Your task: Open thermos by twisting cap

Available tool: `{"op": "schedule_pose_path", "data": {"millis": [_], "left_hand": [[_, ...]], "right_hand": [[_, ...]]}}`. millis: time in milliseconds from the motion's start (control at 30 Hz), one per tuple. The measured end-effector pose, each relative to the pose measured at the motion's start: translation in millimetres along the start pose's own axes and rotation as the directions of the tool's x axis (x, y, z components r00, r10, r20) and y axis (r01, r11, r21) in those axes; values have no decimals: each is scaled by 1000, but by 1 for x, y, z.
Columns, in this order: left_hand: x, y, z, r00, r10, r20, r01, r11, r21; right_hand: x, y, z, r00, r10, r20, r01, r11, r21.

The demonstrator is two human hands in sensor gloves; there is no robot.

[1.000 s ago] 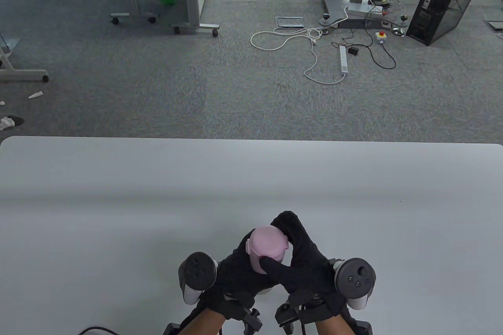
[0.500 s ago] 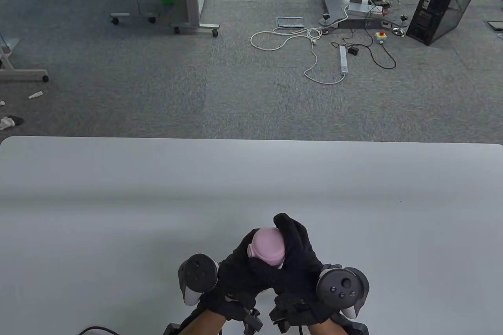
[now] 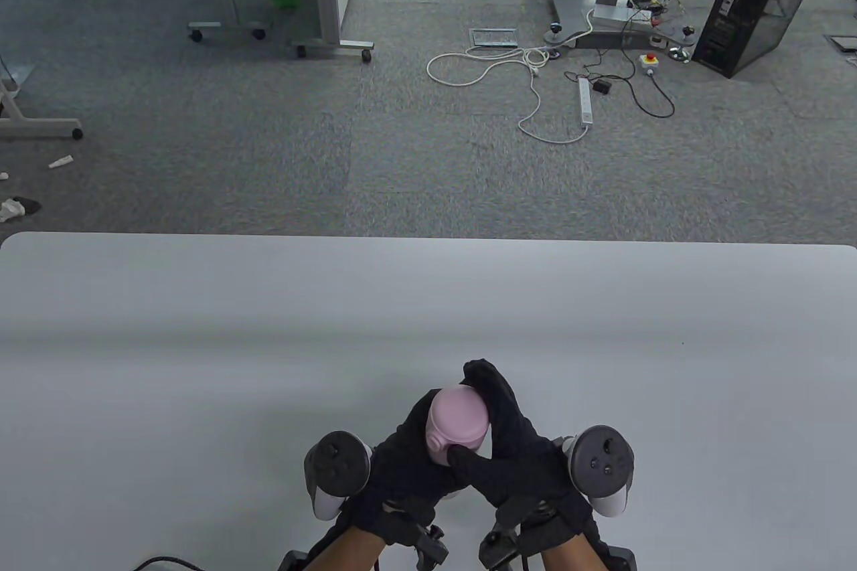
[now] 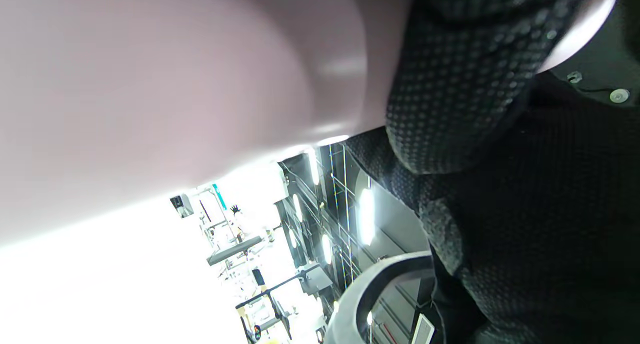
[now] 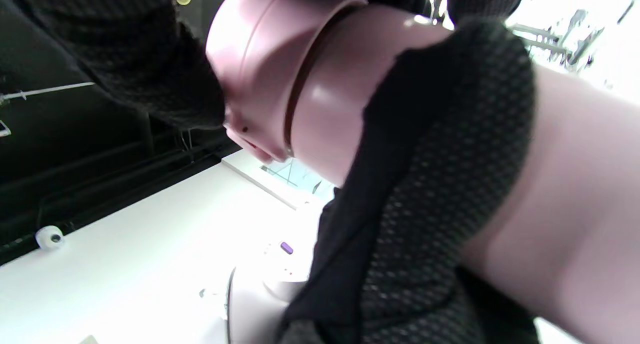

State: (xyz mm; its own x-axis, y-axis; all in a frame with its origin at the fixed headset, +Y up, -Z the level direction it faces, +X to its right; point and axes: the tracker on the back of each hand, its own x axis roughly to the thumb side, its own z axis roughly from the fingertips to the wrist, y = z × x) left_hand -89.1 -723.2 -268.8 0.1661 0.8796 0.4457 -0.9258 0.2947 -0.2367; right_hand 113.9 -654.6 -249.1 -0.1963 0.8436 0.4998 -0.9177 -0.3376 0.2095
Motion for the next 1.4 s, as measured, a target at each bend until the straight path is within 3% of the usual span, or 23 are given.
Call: {"op": "schedule_pose_path", "data": {"millis": [167, 233, 400, 667, 733, 833, 933, 1100, 1300, 1400], "left_hand": [[1, 0, 1, 999, -33, 3, 33, 999, 6], [2, -1, 1, 999, -46, 15, 46, 999, 1], [2, -3, 0, 999, -24, 21, 24, 999, -22], [0, -4, -1, 999, 29, 46, -26, 998, -52], [0, -4, -1, 999, 29, 45, -27, 999, -41], [-1, -1, 0, 999, 44, 29, -44, 999, 4], [-2, 3, 1, 1000, 22, 14, -22, 999, 27], [-1, 1, 1, 1000, 11, 11, -11, 1000, 8], [-1, 3, 0, 1000, 23, 18, -23, 1000, 7], [-1, 3, 1, 1000, 20, 14, -20, 1000, 4]], "right_hand": [[10, 12, 5, 975, 215, -59, -221, 968, -121], [10, 15, 7, 970, 236, -60, -243, 955, -171], [5, 12, 6, 992, 124, -24, -126, 979, -162], [0, 3, 0, 999, -41, 1, 41, 999, -6], [0, 4, 1, 999, -36, -1, 36, 999, -11], [6, 8, 4, 994, 108, 9, -106, 984, -147], [10, 12, 6, 967, 254, -11, -252, 955, -158], [10, 13, 6, 972, 234, 8, -228, 952, -204], [2, 10, 2, 996, 51, 79, -40, 990, -138], [-1, 8, 1, 998, 24, 64, -16, 993, -117]]}}
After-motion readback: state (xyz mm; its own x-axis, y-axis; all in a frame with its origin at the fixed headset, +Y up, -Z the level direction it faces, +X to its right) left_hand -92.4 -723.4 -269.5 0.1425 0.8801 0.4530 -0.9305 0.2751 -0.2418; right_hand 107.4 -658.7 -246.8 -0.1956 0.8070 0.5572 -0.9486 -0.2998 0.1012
